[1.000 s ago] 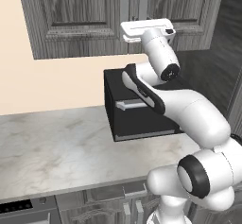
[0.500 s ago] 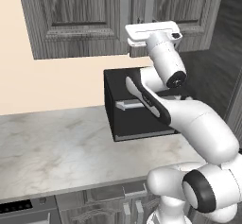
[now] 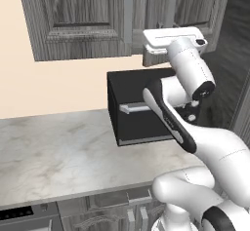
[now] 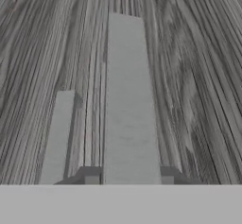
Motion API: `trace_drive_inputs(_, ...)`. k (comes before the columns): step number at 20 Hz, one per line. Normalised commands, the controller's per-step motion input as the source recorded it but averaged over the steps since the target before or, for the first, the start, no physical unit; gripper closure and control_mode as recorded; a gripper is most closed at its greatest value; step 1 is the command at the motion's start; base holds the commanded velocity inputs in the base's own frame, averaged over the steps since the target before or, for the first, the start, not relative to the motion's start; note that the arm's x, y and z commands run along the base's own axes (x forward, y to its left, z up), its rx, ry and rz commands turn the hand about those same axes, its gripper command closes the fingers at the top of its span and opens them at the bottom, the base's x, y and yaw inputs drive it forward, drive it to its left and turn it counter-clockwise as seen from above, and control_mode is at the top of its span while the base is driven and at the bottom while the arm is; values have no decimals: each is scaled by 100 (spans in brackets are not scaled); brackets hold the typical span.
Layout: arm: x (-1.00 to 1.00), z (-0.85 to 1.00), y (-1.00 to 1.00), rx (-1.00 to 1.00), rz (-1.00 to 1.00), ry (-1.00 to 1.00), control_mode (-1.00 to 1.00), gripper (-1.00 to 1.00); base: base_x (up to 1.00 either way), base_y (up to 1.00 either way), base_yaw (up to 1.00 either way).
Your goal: Open the cabinet directly in front. Then move the liquor and the cup to the dining counter with the candle on it.
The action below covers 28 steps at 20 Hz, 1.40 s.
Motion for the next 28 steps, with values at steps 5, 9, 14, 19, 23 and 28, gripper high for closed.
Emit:
trace_drive_inputs(5, -74, 21, -39, 0, 0, 8, -100, 100, 0, 0, 0)
trace_drive_inputs(9, -71, 18, -51, 0, 0, 3, -100, 100, 0, 0, 0)
trace_drive_inputs(14, -45, 12, -28, 0, 0, 0, -100, 100, 0, 0, 0)
trace_drive_inputs(19, 0, 0, 0, 0, 1, 0, -100, -100, 0, 0, 0)
trace_drive_inputs(23, -58, 0, -23, 0, -2, -2, -100, -100, 0, 0, 0)
trace_drive_inputs(28, -80, 9, -9, 0, -1, -14, -100, -100, 0, 0, 0)
